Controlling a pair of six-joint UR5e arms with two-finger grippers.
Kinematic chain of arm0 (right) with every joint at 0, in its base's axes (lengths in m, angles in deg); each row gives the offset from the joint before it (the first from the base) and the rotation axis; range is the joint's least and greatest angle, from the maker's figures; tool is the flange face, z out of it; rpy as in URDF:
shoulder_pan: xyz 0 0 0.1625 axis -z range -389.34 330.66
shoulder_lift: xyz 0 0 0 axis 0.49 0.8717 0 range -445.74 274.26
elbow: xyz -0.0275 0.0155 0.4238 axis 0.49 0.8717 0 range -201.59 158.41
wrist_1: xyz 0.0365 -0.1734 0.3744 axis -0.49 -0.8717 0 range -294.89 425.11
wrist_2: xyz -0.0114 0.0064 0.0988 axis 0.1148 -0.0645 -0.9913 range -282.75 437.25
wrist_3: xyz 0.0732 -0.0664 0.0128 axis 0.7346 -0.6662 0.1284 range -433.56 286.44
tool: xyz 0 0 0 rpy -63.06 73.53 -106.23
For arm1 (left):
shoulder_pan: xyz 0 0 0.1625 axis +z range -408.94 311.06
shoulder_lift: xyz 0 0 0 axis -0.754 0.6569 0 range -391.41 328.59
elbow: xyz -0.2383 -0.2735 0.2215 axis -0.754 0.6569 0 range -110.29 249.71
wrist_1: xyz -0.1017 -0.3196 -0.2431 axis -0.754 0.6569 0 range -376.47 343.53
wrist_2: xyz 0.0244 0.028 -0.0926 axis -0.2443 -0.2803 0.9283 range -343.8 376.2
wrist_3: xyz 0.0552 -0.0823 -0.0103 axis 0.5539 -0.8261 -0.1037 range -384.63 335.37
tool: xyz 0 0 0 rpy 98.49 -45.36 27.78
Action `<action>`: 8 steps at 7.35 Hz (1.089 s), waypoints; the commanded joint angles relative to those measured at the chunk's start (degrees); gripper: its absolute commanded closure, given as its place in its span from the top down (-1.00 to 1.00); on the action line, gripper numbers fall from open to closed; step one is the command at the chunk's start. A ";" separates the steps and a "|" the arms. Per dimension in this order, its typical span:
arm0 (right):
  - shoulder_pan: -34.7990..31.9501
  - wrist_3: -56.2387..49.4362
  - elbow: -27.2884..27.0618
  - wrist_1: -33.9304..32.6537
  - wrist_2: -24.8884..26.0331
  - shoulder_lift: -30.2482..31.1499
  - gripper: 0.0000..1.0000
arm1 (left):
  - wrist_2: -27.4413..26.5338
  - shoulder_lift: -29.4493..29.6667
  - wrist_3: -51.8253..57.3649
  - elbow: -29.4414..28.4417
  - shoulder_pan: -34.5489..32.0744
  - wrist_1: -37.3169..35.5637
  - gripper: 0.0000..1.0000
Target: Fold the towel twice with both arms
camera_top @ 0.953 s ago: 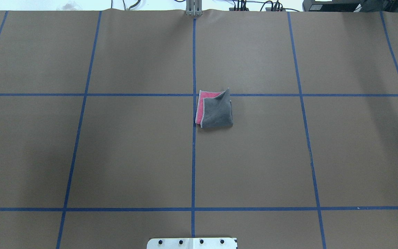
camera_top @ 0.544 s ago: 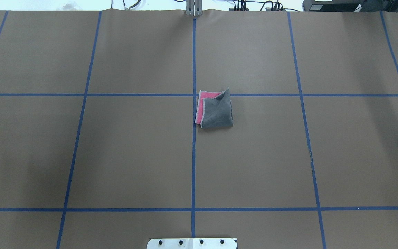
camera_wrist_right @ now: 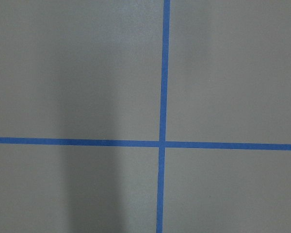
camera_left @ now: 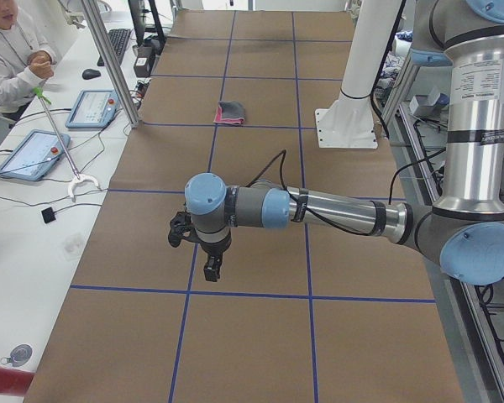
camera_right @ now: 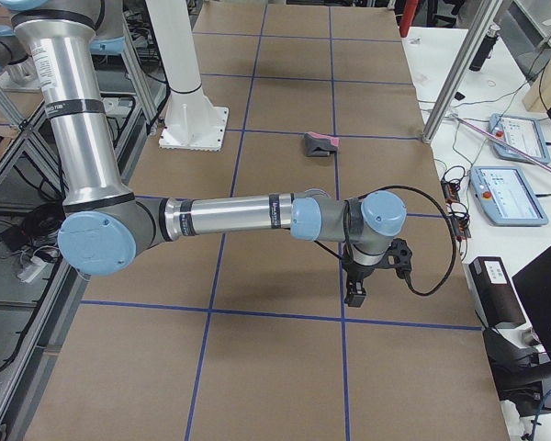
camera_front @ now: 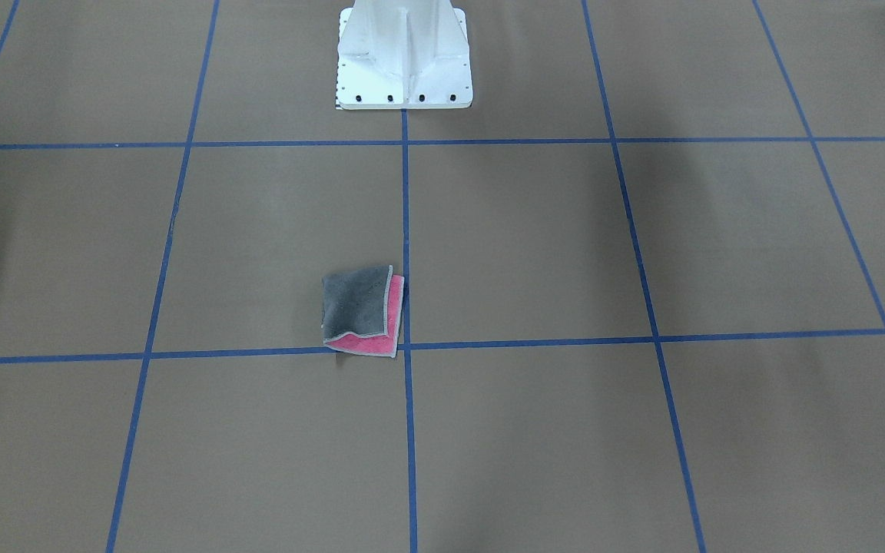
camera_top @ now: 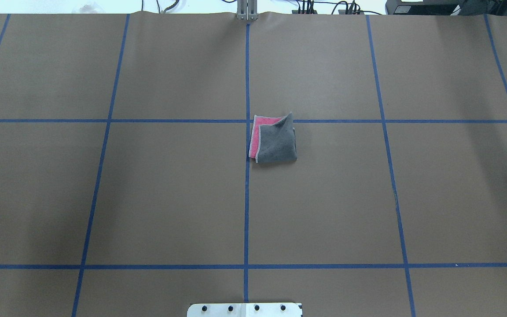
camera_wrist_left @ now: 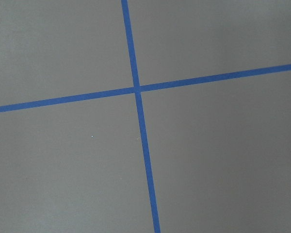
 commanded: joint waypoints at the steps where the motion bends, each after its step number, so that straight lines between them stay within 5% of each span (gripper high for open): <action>1: 0.04 0.06 -0.04 0.16 -0.03 0.07 0.99 | 0.27 -0.33 0.22 -0.51 -0.42 0.17 1.00; 8: 0.22 0.15 -0.22 0.07 -0.39 0.07 0.99 | 0.44 -0.33 0.13 -0.95 -0.42 0.08 1.00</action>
